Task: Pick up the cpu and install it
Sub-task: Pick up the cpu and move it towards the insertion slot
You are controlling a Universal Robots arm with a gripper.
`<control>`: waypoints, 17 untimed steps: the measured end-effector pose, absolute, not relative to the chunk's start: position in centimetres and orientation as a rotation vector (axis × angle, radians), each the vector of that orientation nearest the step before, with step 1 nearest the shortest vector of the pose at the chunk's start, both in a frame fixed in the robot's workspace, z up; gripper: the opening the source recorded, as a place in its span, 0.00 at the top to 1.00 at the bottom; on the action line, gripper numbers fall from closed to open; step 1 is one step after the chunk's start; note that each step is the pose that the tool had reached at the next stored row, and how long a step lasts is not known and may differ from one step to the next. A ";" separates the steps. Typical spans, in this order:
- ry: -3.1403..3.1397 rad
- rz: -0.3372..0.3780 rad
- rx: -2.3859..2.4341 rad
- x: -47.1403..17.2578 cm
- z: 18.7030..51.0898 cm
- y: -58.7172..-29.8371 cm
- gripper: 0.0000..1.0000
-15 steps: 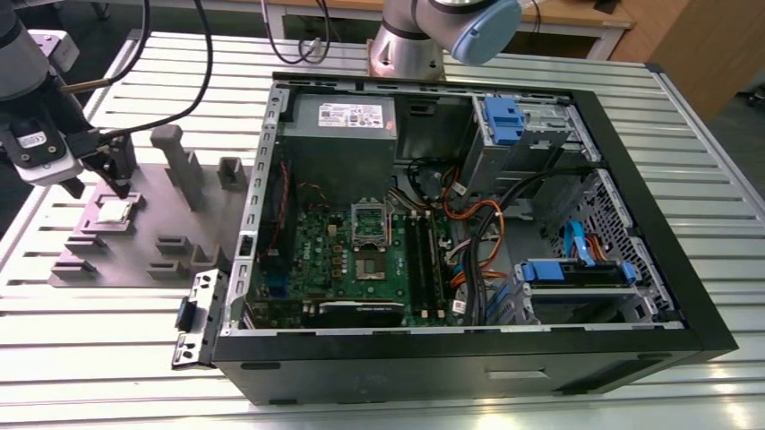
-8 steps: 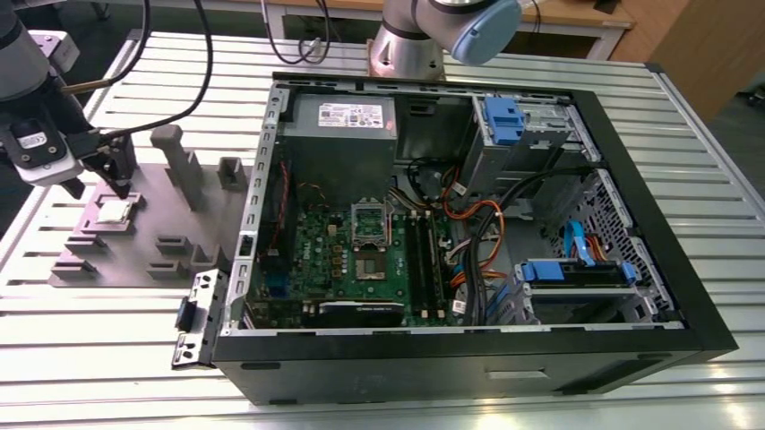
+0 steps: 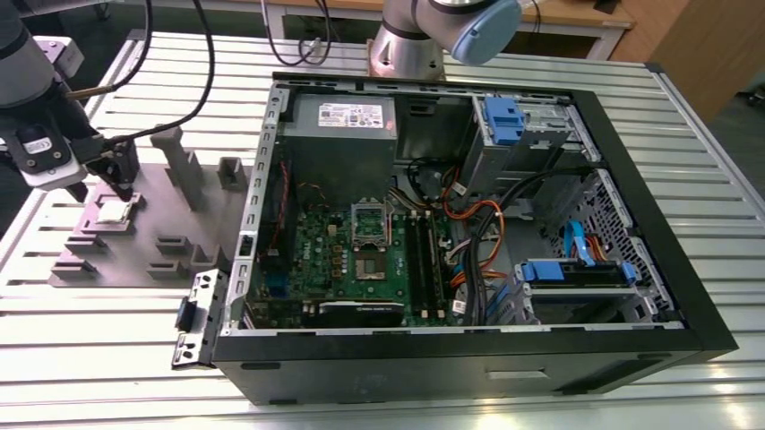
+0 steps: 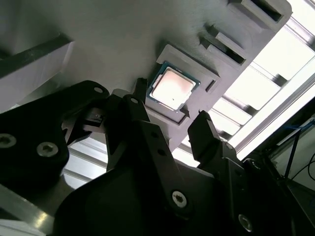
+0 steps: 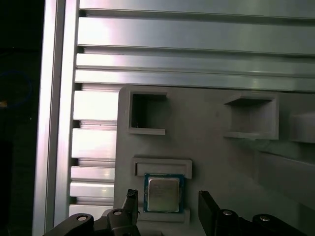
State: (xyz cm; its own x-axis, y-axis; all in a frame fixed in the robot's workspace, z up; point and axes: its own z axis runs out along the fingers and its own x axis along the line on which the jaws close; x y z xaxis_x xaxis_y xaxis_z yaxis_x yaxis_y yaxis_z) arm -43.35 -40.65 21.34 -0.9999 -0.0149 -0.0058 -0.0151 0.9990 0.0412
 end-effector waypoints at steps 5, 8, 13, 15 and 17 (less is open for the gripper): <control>3.135 0.064 0.035 -43.3 20.8 -40.7 0.40; 3.134 0.064 0.037 -43.3 20.4 -40.7 0.40; 3.134 0.064 0.037 -43.4 19.8 -40.7 0.40; 3.134 0.064 0.037 -43.4 19.6 -40.7 0.40; 3.135 0.064 0.037 -43.4 19.4 -40.7 0.40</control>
State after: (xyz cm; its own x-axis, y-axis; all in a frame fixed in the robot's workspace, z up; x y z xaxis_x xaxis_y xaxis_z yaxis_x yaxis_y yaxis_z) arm -43.35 -40.74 19.39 -0.9997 0.0236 -0.0056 0.0234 0.9989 0.0411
